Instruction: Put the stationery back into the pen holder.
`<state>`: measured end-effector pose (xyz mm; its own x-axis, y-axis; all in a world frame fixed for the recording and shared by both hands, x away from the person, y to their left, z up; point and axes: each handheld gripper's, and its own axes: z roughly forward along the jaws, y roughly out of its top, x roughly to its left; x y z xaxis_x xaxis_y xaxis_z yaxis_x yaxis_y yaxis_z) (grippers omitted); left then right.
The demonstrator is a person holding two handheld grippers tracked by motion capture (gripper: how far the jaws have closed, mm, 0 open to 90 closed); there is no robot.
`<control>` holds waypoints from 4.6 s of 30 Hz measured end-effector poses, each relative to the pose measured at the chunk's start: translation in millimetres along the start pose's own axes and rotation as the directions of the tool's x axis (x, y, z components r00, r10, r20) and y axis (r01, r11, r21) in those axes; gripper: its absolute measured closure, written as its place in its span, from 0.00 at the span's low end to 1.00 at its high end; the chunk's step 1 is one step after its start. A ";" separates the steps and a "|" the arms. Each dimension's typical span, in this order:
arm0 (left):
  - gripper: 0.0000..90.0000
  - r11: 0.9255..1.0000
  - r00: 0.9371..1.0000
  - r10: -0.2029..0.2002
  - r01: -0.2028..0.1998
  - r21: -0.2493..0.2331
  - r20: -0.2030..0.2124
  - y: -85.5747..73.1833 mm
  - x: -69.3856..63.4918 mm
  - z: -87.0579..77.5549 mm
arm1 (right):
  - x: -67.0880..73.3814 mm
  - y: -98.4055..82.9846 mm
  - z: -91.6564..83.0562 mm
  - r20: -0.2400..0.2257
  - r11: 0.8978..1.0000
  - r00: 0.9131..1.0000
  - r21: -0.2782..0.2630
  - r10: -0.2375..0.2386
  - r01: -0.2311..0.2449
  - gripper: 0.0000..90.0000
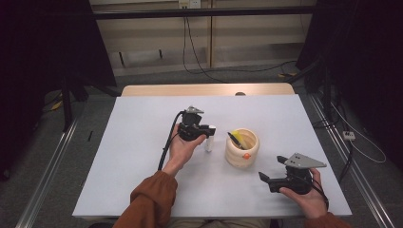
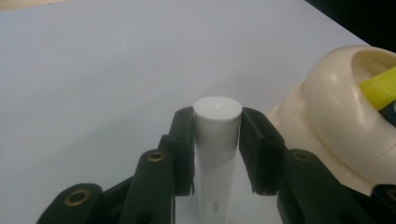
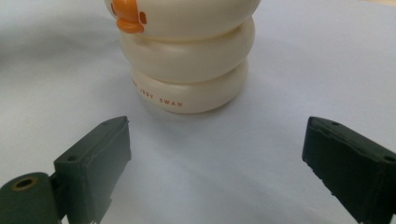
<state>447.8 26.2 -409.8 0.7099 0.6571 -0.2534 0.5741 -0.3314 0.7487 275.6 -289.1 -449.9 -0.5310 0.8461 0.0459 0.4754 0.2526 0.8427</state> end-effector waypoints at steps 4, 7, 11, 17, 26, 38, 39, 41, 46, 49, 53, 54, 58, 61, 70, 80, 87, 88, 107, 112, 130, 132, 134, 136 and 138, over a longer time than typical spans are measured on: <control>0.74 1.000 1.000 0.004 -0.004 0.005 0.000 -0.2 1.7 -1.4 | 0.0 0.0 0.1 -0.001 1.000 1.000 0.001 -0.001 0.001 0.09; 0.74 1.000 1.000 0.005 -0.005 -0.002 -0.006 -0.2 0.9 0.5 | 0.2 0.1 0.2 -0.001 1.000 1.000 0.002 -0.002 0.002 0.09; 0.74 0.999 0.999 0.033 -0.033 0.021 -0.022 3.3 -4.9 3.9 | 0.0 0.0 0.4 -0.001 1.000 1.000 0.002 0.000 0.000 0.09; 0.74 0.993 0.998 0.054 -0.051 0.105 -0.034 17.2 -8.9 15.4 | 0.2 0.0 0.2 -0.002 1.000 1.000 0.001 -0.002 0.002 0.09; 1.00 0.984 0.997 0.044 -0.032 0.177 -0.070 18.0 -6.2 39.1 | 0.1 -0.3 0.5 -0.006 1.000 1.000 0.004 -0.004 0.004 0.09; 0.75 0.987 0.998 0.052 -0.044 0.155 -0.045 17.3 -3.5 49.8 | -0.1 -0.5 1.3 -0.011 1.000 1.000 0.008 -0.006 0.006 0.09; 0.73 0.987 0.998 0.055 -0.051 0.154 -0.017 17.6 -3.1 49.9 | 0.0 -0.4 1.3 -0.012 1.000 1.000 0.007 -0.008 0.008 0.09; 0.71 0.982 0.997 0.077 -0.076 0.171 -0.002 18.4 -5.0 51.7 | 0.2 -0.3 1.4 -0.012 1.000 1.000 0.008 -0.008 0.008 0.09; 0.63 0.964 0.991 0.136 -0.134 0.228 0.010 21.2 -8.5 60.9 | -0.1 -0.5 1.3 -0.011 1.000 1.000 0.008 -0.006 0.006 0.09; 0.62 0.953 0.986 0.165 -0.167 0.251 0.029 22.2 -13.1 66.7 | -0.2 -0.5 1.2 -0.012 1.000 1.000 0.008 -0.006 0.006 0.09; 0.64 0.940 0.981 0.194 -0.194 0.282 0.026 20.5 -16.7 72.3 | -0.1 -0.6 1.1 -0.014 1.000 1.000 0.007 -0.008 0.008 0.09; 0.64 0.940 0.981 0.195 -0.192 0.283 0.018 19.7 -16.6 73.3 | -0.2 -0.6 1.1 -0.014 1.000 1.000 0.007 -0.007 0.007 0.09; 0.65 0.930 0.978 0.210 -0.206 0.306 0.019 16.9 -13.8 78.4 | 0.1 -0.6 1.1 -0.014 1.000 1.000 0.007 -0.008 0.008 0.09; 0.72 0.918 0.973 0.230 -0.224 0.327 0.020 14.5 -16.8 82.7 | 0.0 -0.6 1.6 -0.015 1.000 1.000 0.008 -0.006 0.007 0.09; 0.75 0.943 0.983 0.182 -0.175 0.283 0.002 16.0 -9.4 72.8 | -0.2 -0.7 1.2 -0.014 1.000 1.000 0.007 -0.007 0.007 0.09; 0.75 0.983 0.991 0.133 -0.136 0.124 0.032 19.0 -1.3 40.7 | -0.1 -0.5 1.4 -0.011 1.000 1.000 0.008 -0.005 0.005 0.09; 0.75 0.992 0.991 0.128 -0.128 0.011 0.036 16.7 -3.2 18.5 | -0.1 -0.4 0.9 -0.009 1.000 1.000 0.006 -0.005 0.005 0.09; 0.75 0.990 0.990 0.138 -0.139 0.000 0.036 16.7 -3.9 15.4 | 0.0 -0.3 0.9 -0.009 1.000 1.000 0.006 -0.005 0.005 0.09; 0.75 0.972 0.987 0.145 -0.129 -0.194 0.075 13.3 -20.4 -20.9 | 0.4 0.0 0.0 -0.005 1.000 1.000 0.000 -0.005 0.005 0.09; 0.75 0.960 0.984 0.157 -0.132 -0.246 0.087 10.9 -24.8 -27.5 | 0.8 0.2 -0.5 -0.006 1.000 1.000 -0.001 -0.006 0.006 0.09; 0.75 0.915 0.972 0.205 -0.148 -0.376 0.117 12.0 -46.1 -37.0 | -0.3 -0.3 0.4 -0.009 1.000 1.000 0.000 -0.003 0.003 0.09; 0.75 0.912 0.970 0.213 -0.155 -0.379 0.114 11.7 -48.2 -36.1 | -0.6 -0.1 0.6 -0.010 1.000 1.000 0.001 -0.003 0.003 0.09; 0.75 0.909 0.969 0.212 -0.149 -0.389 0.124 11.6 -51.2 -34.6 | -0.5 0.3 1.2 -0.012 1.000 1.000 -0.002 -0.006 0.006 0.09; 0.75 0.906 0.969 0.214 -0.149 -0.397 0.126 12.1 -54.3 -33.2 | 0.2 0.8 1.9 -0.013 1.000 1.000 0.001 -0.008 0.008 0.09; 0.75 0.903 0.966 0.218 -0.147 -0.404 0.136 12.8 -57.4 -31.7 | 0.8 1.1 2.1 -0.014 1.000 1.000 0.002 -0.012 0.012 0.09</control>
<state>401.5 5.7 -366.2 0.8667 0.4708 -0.1650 0.2495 -0.1226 0.9606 277.2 -287.1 -450.1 -0.5463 0.8364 0.0436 0.4703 0.2632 0.8423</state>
